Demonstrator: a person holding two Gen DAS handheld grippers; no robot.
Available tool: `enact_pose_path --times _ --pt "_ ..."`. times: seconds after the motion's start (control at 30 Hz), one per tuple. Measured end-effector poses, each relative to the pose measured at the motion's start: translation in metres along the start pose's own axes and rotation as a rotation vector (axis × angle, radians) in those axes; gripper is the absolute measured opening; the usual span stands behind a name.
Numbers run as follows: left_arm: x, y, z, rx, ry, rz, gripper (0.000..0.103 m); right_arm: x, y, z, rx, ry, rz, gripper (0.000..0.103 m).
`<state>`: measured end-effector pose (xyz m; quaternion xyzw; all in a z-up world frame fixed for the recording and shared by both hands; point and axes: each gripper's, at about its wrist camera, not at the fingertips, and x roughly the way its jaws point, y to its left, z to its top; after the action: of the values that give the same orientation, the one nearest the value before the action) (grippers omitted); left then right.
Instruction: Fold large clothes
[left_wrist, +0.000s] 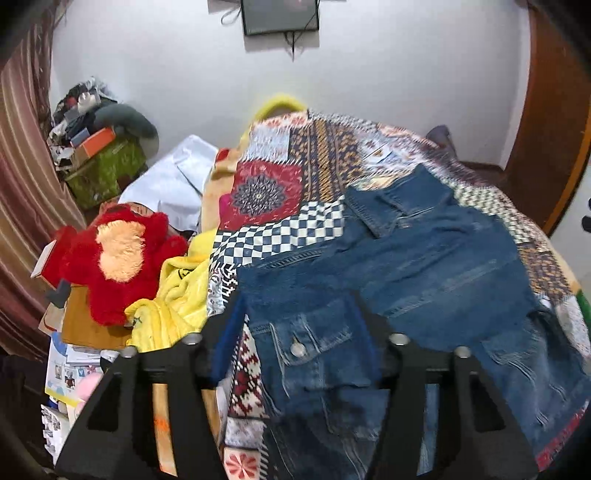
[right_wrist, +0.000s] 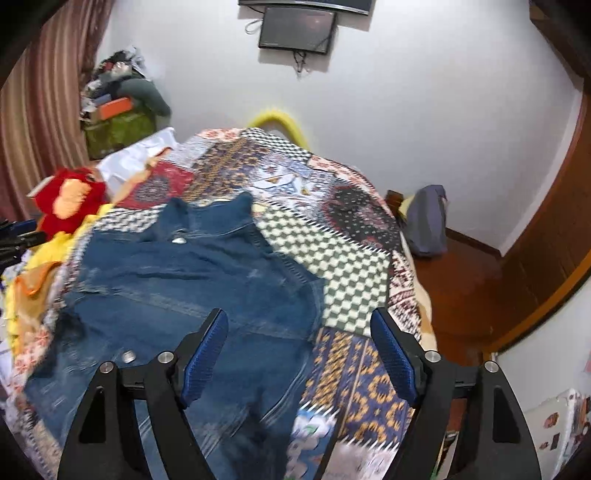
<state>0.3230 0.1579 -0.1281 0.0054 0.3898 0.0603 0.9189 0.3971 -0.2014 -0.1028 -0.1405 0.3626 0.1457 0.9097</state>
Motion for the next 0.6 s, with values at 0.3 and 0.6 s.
enact_pose_path --times 0.3,0.6 --pt "-0.045 -0.001 -0.056 -0.068 0.02 -0.03 0.096 -0.033 -0.004 -0.063 0.178 0.096 0.194 0.082" --pt "-0.037 0.021 -0.154 -0.179 0.183 -0.004 0.096 -0.038 -0.008 -0.152 0.267 0.189 0.195 0.082"
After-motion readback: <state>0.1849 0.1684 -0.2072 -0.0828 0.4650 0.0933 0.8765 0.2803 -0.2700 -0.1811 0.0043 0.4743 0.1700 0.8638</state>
